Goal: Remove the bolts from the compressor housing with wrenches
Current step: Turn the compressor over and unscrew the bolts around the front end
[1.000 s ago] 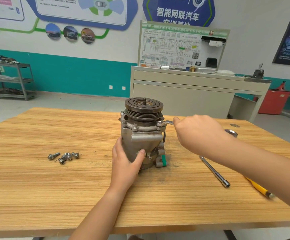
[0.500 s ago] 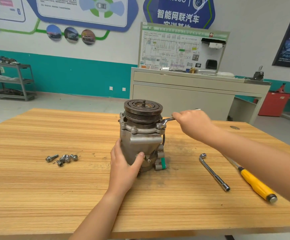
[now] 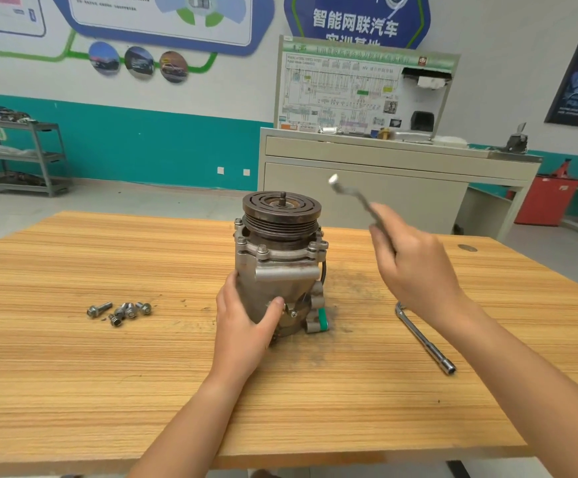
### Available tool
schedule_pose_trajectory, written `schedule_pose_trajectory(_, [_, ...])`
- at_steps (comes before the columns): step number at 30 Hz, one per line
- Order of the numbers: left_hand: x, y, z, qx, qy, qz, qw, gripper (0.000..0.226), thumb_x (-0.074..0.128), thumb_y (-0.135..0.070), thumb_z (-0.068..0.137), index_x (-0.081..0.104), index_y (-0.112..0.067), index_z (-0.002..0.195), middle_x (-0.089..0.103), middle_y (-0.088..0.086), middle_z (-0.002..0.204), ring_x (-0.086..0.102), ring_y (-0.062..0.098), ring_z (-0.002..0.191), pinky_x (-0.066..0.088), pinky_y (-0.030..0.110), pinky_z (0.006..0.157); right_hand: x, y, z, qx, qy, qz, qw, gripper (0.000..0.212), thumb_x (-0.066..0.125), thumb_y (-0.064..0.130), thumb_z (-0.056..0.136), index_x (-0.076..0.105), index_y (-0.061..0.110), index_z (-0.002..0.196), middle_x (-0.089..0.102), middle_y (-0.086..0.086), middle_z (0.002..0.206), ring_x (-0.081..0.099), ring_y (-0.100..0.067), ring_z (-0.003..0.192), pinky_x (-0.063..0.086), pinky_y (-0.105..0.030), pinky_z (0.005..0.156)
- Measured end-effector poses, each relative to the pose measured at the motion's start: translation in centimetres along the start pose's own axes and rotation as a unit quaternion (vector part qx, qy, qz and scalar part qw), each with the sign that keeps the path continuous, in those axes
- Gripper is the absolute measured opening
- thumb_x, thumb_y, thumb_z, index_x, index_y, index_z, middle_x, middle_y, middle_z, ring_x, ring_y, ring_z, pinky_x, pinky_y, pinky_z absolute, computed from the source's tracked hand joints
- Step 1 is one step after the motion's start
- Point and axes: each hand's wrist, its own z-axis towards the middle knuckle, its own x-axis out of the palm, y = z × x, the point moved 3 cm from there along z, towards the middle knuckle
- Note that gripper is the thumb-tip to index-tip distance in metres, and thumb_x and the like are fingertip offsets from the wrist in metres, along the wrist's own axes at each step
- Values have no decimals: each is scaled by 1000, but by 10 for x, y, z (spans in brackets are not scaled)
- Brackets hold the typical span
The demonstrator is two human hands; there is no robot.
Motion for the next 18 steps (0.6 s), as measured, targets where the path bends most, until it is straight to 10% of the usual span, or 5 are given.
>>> schedule_pose_trajectory(5, [0,0,0,-3,2,-1,1000,84,66,-39,81,19,-23,148,26,-2,148,29,11,133,31,34,110,7,5,-7,47,191,-256,946,48,36,15,95,26,25,141,50,-1,75,54,-27,72,33,-31,55])
schedule_pose_trajectory(14, [0,1,1,-4,0,0,1000,84,66,-40,80,19,-23,147,26,-1,148,29,12,133,30,30,107,7,29,2,25,273,-335,901,52,38,-3,87,29,9,137,39,2,65,45,-24,67,21,-26,41])
schedule_pose_trajectory(18, [0,-1,-1,-6,0,5,1000,84,66,-39,80,19,-21,148,26,0,148,29,13,133,29,29,107,19,53,1,16,355,-379,854,57,38,-6,89,11,-13,139,54,-21,116,60,-32,97,35,-31,58])
